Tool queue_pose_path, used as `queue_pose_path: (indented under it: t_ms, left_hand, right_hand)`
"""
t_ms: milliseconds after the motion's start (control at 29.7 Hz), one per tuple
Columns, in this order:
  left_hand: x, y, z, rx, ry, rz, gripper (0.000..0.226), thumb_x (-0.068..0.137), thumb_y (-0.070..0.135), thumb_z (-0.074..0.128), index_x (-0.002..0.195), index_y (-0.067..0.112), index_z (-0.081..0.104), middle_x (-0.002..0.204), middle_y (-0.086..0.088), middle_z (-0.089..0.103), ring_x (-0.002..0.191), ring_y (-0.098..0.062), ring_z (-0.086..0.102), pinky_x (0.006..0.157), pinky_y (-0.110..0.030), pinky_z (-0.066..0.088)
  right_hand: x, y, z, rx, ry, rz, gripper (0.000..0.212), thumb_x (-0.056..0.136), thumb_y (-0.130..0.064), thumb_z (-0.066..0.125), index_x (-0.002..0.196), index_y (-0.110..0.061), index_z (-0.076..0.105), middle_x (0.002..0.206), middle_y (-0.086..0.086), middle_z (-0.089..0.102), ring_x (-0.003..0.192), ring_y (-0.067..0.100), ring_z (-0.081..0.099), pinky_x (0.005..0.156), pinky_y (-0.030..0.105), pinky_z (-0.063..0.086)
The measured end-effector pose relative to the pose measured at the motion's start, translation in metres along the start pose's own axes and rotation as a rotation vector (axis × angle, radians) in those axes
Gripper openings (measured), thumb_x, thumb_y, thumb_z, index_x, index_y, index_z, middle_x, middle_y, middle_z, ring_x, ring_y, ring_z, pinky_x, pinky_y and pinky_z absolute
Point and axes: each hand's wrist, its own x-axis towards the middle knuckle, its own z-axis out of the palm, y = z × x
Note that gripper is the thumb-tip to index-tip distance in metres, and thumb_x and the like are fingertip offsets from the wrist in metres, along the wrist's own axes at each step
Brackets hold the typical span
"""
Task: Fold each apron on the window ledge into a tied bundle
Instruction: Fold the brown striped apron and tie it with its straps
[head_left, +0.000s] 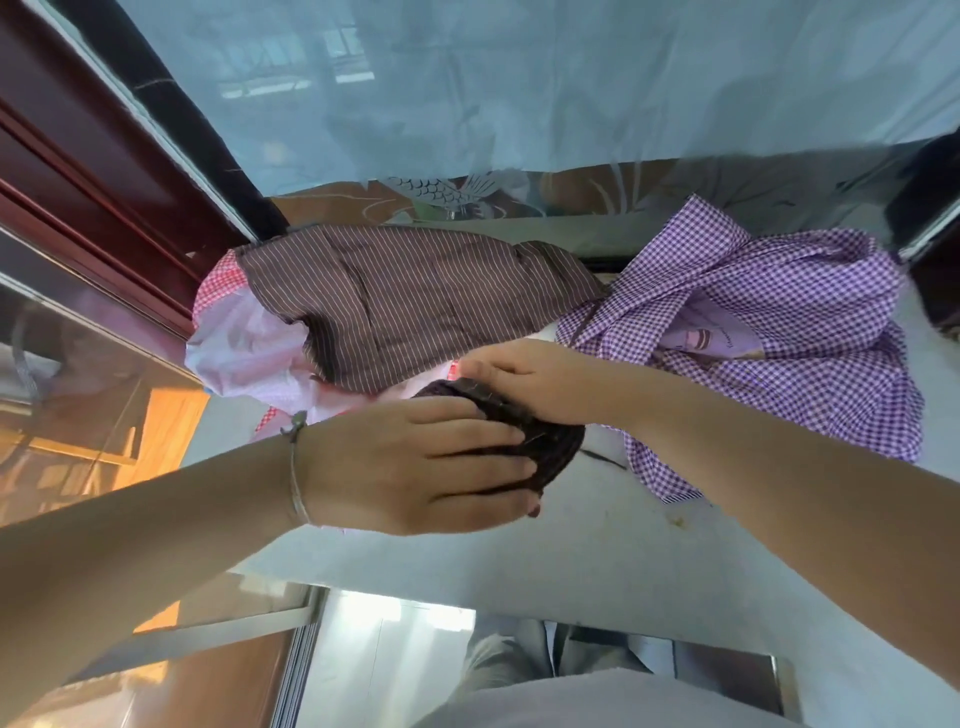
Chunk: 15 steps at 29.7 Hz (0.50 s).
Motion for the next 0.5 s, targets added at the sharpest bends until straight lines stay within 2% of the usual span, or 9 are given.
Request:
queue_pose_path:
  t_ms: [34,101,202,269,336,370,403,437,504]
  left_hand:
    - [-0.001,0.000,0.000,0.009,0.010,-0.002,0.019,0.093,0.018,0.064,0.110,0.014,0.073,0.116,-0.005,0.069,0.115,-0.031,0.061,0.092,-0.040,0.051]
    - [0.000,0.003,-0.001,0.030,0.017,-0.071,0.022,0.094,0.018,0.063,0.115,0.011,0.066,0.119,-0.006,0.068,0.122,-0.040,0.054,0.094,-0.047,0.050]
    - [0.006,0.007,-0.001,0.053,0.002,-0.209,0.019,0.098,0.013,0.056,0.117,0.009,0.055,0.125,-0.008,0.064,0.125,-0.050,0.045,0.098,-0.056,0.045]
    - [0.011,0.008,0.002,0.035,-0.019,-0.292,0.015,0.100,0.012,0.051,0.115,0.009,0.052,0.133,-0.012,0.058,0.129,-0.051,0.040,0.103,-0.057,0.041]
    - [0.016,0.010,0.006,-0.061,-0.004,-0.465,0.023,0.100,0.021,0.051,0.122,0.013,0.048,0.141,-0.010,0.049,0.137,-0.033,0.038,0.112,-0.048,0.034]
    - [0.019,0.009,0.007,-0.109,0.008,-0.580,0.035,0.099,0.033,0.051,0.130,0.019,0.045,0.144,0.001,0.045,0.137,-0.011,0.035,0.114,-0.040,0.031]
    - [0.019,0.008,0.007,-0.138,0.017,-0.649,0.046,0.096,0.044,0.050,0.137,0.027,0.040,0.145,0.015,0.039,0.132,0.009,0.029,0.115,-0.034,0.030]
    - [0.020,0.007,0.004,-0.165,0.001,-0.691,0.050,0.093,0.049,0.049,0.140,0.033,0.037,0.147,0.021,0.032,0.128,0.015,0.026,0.114,-0.031,0.031]
    - [0.018,-0.002,0.000,-0.263,-0.046,-0.680,0.037,0.093,0.040,0.053,0.128,0.030,0.048,0.153,0.002,0.029,0.132,-0.010,0.040,0.108,-0.036,0.039]
  right_hand:
    - [0.000,-0.002,0.000,0.036,-0.020,0.028,0.051,0.095,-0.052,0.027,0.080,-0.018,0.062,0.078,-0.004,0.064,0.070,-0.001,0.057,0.072,0.016,0.042]
    - [-0.002,-0.003,-0.005,0.128,-0.048,0.075,0.052,0.090,-0.056,0.023,0.072,-0.026,0.060,0.071,-0.010,0.064,0.067,-0.001,0.061,0.070,0.013,0.045]
    - [-0.005,-0.003,-0.011,0.222,-0.051,0.109,0.045,0.098,-0.050,0.026,0.080,-0.032,0.063,0.077,-0.010,0.068,0.078,0.005,0.066,0.079,0.022,0.050]
    - [-0.005,-0.001,-0.013,0.108,-0.015,0.103,0.043,0.100,-0.044,0.032,0.090,-0.020,0.067,0.084,-0.001,0.068,0.082,0.014,0.066,0.083,0.031,0.052]
    - [-0.002,0.002,-0.014,0.012,0.030,0.114,0.035,0.103,-0.024,0.039,0.104,-0.003,0.067,0.095,0.013,0.068,0.088,0.024,0.064,0.088,0.036,0.050]
    - [-0.002,0.003,-0.015,0.028,0.069,0.128,0.035,0.103,-0.019,0.039,0.104,0.003,0.066,0.096,0.018,0.067,0.089,0.028,0.063,0.088,0.037,0.049]
    - [-0.002,0.003,-0.016,0.058,0.095,0.117,0.040,0.104,-0.021,0.037,0.100,0.006,0.066,0.091,0.020,0.067,0.084,0.030,0.063,0.085,0.040,0.050]
    - [-0.002,0.003,-0.019,0.110,0.105,0.124,0.046,0.104,-0.025,0.035,0.095,0.009,0.065,0.083,0.019,0.066,0.076,0.029,0.063,0.082,0.041,0.051]
    - [-0.005,0.005,-0.026,0.284,0.052,0.228,0.058,0.103,-0.039,0.031,0.092,0.007,0.065,0.075,0.011,0.064,0.069,0.021,0.064,0.079,0.036,0.051]
